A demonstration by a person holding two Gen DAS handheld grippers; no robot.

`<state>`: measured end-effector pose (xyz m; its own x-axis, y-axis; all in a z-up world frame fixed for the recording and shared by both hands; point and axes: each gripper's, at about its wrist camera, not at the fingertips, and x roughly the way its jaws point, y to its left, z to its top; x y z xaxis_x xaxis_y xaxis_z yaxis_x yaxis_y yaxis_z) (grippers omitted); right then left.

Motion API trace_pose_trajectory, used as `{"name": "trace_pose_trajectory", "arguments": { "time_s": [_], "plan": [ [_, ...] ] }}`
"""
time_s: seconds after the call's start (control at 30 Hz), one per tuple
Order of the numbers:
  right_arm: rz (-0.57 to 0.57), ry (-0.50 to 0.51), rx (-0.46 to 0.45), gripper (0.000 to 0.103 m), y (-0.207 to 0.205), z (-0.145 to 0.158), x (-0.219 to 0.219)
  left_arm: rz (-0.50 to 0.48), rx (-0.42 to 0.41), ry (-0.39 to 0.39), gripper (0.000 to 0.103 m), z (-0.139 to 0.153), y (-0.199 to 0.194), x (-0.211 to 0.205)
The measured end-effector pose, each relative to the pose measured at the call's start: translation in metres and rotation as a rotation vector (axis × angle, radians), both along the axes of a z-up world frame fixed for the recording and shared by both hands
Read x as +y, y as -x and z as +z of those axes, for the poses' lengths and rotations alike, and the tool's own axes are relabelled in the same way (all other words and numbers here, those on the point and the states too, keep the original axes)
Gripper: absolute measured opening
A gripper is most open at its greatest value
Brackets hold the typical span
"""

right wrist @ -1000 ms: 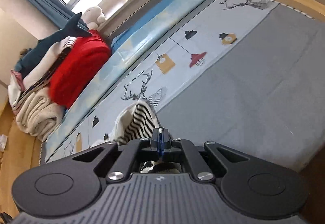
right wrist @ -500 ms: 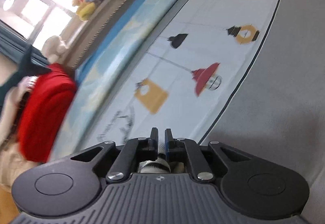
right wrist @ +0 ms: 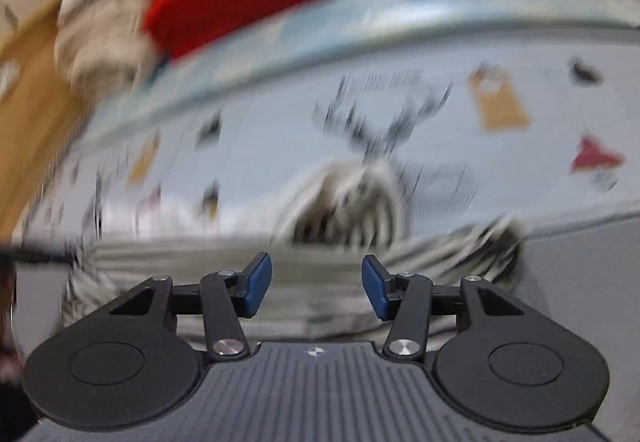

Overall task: Fold small clothes
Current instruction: 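Open both tools and lower them onto the folded shirt edge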

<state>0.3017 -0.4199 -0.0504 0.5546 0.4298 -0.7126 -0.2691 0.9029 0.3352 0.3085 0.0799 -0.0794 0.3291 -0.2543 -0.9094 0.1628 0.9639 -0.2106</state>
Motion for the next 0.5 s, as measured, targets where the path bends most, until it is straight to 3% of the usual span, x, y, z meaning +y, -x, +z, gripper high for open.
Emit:
{"name": "trace_pose_trajectory", "arguments": {
  "time_s": [0.13,0.27,0.37,0.5],
  "plan": [
    [0.015,0.026,0.08,0.052,-0.001,-0.014,0.006,-0.08,-0.05,0.024,0.039,0.008,0.009,-0.007],
    [0.037,0.012,0.183,0.053,-0.001,-0.027,0.005,-0.2,-0.069,-0.063,0.039,0.0,0.019,-0.028],
    [-0.037,-0.047,0.26,0.053,-0.001,-0.038,-0.004,-0.247,-0.072,-0.134,0.039,-0.012,0.019,-0.04],
    [-0.206,-0.201,0.284,0.053,-0.006,-0.043,-0.023,-0.216,-0.086,-0.165,0.039,-0.023,0.009,-0.045]
  ]
}}
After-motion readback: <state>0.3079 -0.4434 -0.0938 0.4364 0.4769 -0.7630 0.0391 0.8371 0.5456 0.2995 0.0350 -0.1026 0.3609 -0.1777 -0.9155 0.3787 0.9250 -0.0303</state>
